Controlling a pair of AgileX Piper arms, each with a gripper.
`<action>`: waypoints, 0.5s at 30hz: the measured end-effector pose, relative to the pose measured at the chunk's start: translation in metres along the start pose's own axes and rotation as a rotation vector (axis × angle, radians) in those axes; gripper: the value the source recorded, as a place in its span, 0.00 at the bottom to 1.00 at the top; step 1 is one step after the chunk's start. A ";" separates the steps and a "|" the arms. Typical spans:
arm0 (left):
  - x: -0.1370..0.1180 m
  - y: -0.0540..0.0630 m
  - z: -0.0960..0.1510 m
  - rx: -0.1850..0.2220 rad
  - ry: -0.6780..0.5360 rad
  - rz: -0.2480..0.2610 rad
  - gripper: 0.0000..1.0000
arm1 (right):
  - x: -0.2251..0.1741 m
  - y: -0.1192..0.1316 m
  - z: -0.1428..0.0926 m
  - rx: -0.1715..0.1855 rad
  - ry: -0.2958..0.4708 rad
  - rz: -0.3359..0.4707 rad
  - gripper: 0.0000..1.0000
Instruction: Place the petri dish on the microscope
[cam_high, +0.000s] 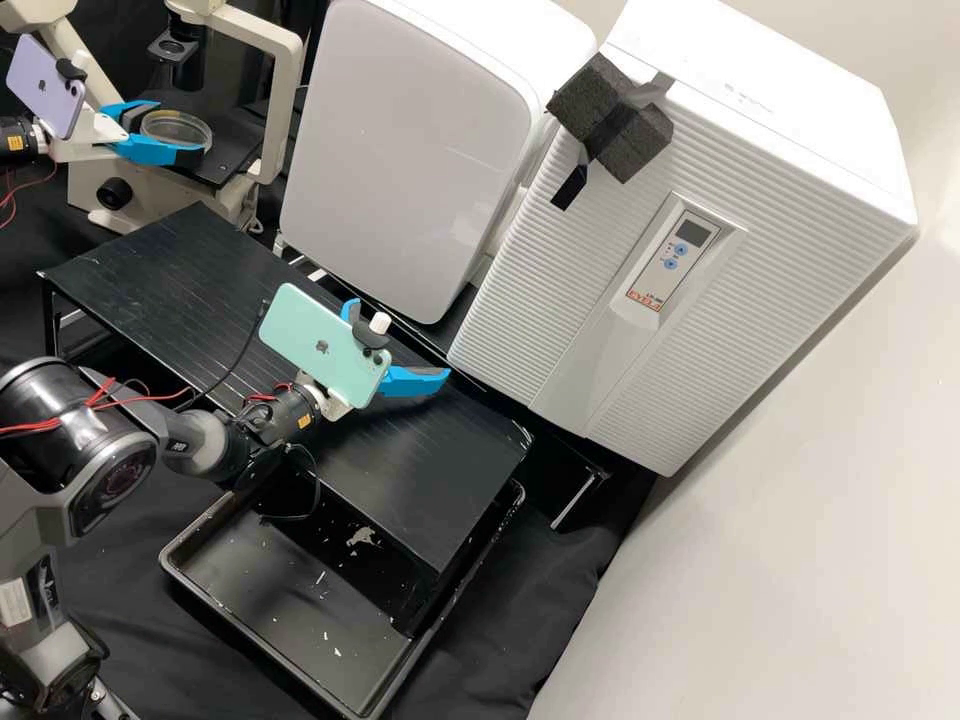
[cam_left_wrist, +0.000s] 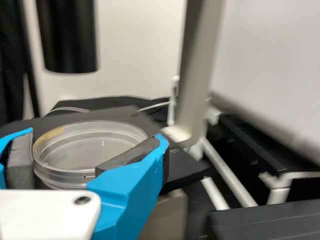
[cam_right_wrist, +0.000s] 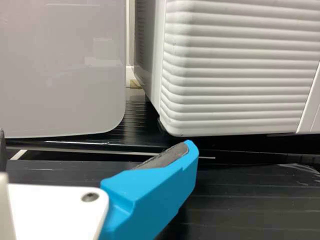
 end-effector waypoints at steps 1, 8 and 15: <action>0.002 0.001 -0.002 0.006 0.011 0.007 0.00 | 0.000 0.000 0.000 0.000 0.000 0.000 1.00; 0.016 0.002 -0.010 0.006 0.075 0.033 0.00 | 0.000 0.000 0.000 0.000 0.000 0.000 1.00; 0.035 0.002 -0.005 -0.021 0.084 0.035 0.00 | 0.000 0.000 0.000 0.000 0.000 0.000 1.00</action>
